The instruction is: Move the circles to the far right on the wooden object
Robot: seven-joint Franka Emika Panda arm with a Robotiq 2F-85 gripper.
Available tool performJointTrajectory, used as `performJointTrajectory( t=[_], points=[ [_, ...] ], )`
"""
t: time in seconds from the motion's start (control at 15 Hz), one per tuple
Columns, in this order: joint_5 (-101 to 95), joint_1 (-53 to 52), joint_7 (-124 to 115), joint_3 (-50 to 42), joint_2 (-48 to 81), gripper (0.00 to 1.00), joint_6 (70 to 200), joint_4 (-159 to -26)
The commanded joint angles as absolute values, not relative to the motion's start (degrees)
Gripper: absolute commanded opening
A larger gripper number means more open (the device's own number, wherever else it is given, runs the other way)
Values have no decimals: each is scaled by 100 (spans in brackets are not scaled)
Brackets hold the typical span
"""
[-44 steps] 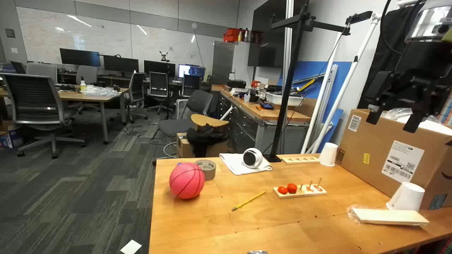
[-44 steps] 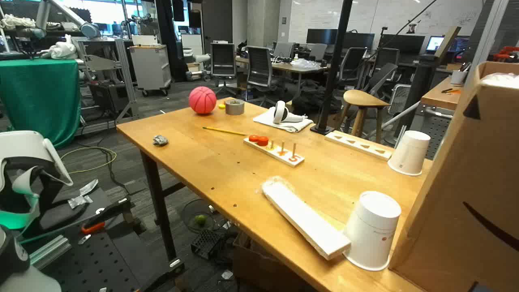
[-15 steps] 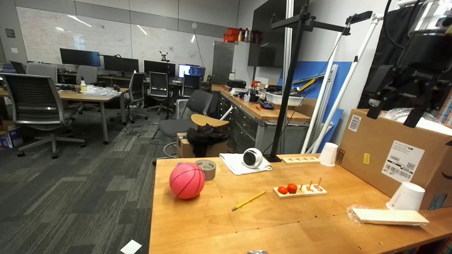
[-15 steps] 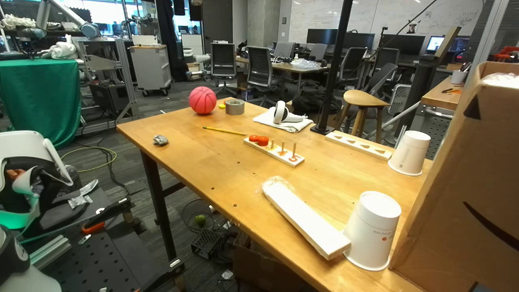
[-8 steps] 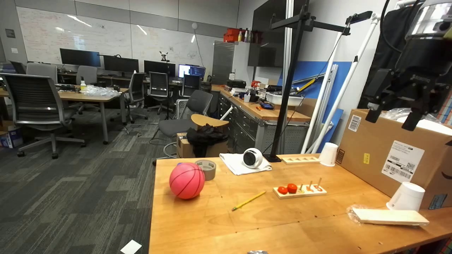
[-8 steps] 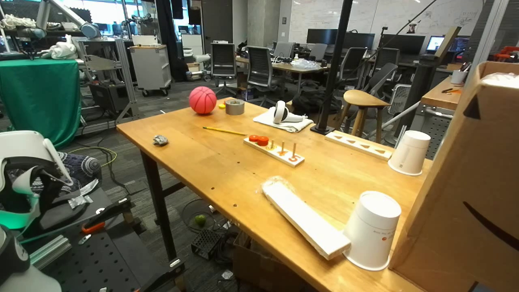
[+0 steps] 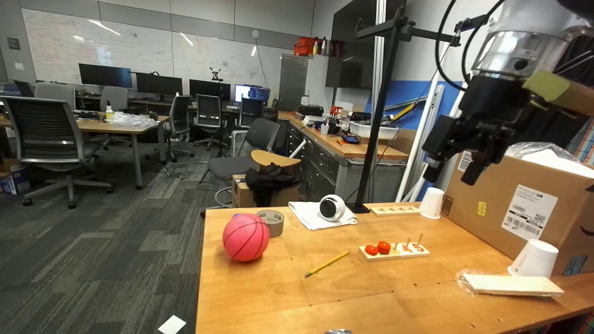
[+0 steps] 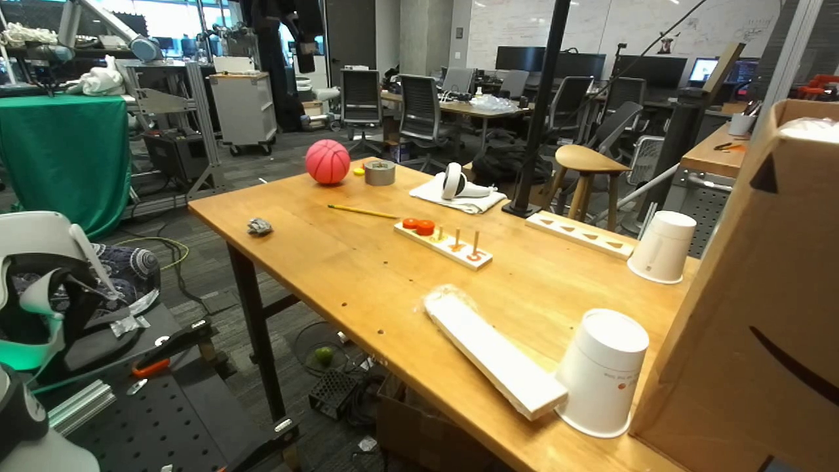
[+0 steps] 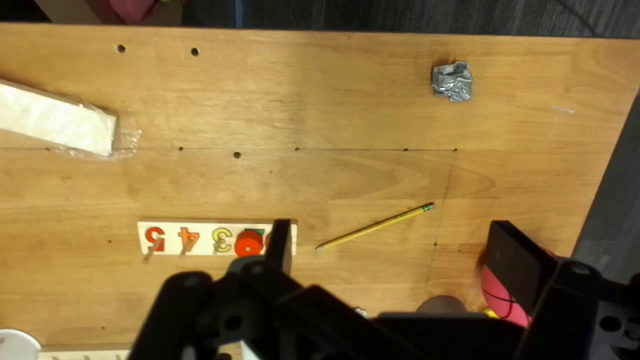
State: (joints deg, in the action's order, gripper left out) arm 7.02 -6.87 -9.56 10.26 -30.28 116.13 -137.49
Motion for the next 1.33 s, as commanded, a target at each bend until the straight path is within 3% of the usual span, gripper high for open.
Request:
performJointTrajectory(
  t=[0.0, 0.73, 1.27],
  points=[
    [716, -930, -508, 1072, -2328, 100, 12246, -13530],
    [464, -744, 569, 734, 473, 100, 12919, -11847],
    [-188, -417, 929, 434, 1443, 100, 12911, -11128]
  ],
)
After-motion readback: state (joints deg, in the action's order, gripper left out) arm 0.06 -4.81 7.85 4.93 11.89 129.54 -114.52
